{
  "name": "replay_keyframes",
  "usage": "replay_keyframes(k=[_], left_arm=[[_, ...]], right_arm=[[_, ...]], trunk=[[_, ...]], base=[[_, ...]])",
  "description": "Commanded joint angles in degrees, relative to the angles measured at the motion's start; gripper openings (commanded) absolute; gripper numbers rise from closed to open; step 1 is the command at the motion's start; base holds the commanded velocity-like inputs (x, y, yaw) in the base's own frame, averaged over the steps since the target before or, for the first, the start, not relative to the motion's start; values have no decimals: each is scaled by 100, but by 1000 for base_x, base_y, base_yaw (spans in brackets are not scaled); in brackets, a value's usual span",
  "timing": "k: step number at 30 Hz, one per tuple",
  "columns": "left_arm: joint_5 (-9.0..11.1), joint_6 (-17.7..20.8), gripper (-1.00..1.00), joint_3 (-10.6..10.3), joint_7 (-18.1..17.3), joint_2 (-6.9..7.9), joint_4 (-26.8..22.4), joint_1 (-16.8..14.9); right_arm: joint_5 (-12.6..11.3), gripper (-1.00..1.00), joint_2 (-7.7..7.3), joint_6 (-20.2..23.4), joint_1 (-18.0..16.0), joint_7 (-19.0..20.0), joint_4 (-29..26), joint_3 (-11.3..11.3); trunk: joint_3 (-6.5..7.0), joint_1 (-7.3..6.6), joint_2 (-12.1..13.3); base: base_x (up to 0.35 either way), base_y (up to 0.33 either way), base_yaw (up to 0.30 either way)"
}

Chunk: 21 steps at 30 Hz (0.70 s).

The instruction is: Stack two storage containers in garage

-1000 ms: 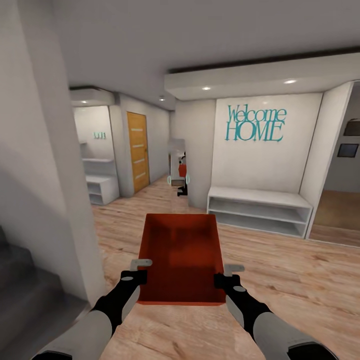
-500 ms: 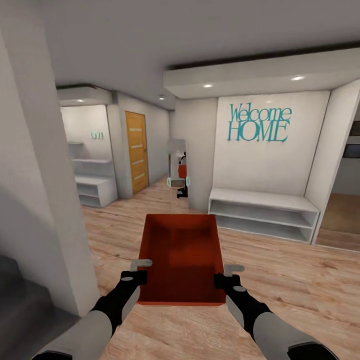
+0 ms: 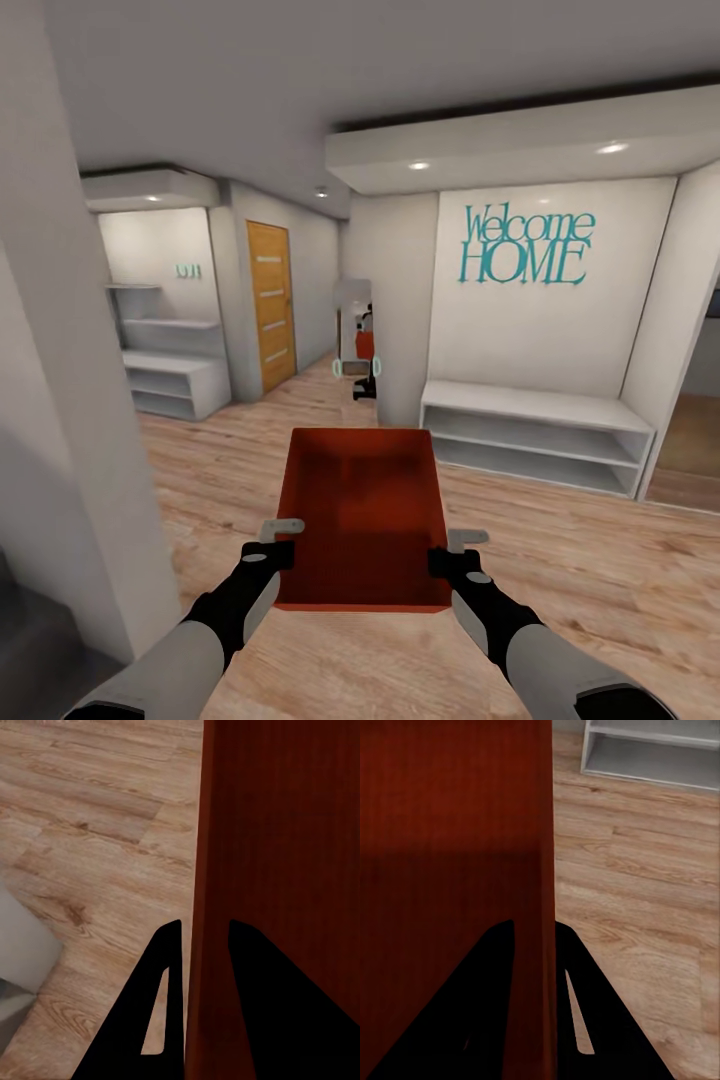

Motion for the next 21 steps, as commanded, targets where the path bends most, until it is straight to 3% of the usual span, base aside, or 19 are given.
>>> replay_keyframes(k=[1, 21], left_arm=[[98, 40, -100, 154, 69, 51, 2, -1], [98, 40, -100, 153, 75, 64, -6, -1]], right_arm=[[-18, -100, -24, -92, -5, -4, -18, -116], [-18, -100, -24, -98, -5, -4, -18, -116]], trunk=[[-2, 5, -4], [-2, 5, -4]], base=[[323, 0, 0], [323, 0, 0]])
